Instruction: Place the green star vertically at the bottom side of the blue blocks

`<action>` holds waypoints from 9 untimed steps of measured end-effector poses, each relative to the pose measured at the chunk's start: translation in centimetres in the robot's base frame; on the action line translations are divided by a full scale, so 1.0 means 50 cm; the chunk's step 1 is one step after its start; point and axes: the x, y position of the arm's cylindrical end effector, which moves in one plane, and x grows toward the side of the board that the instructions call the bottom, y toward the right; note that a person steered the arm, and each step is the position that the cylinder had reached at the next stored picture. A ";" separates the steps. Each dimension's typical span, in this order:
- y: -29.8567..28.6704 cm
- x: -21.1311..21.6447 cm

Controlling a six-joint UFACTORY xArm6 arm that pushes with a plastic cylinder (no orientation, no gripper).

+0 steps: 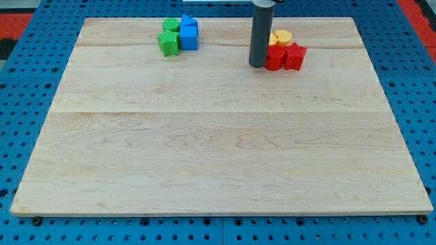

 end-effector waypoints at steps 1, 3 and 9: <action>-0.002 0.000; -0.010 -0.001; -0.502 -0.247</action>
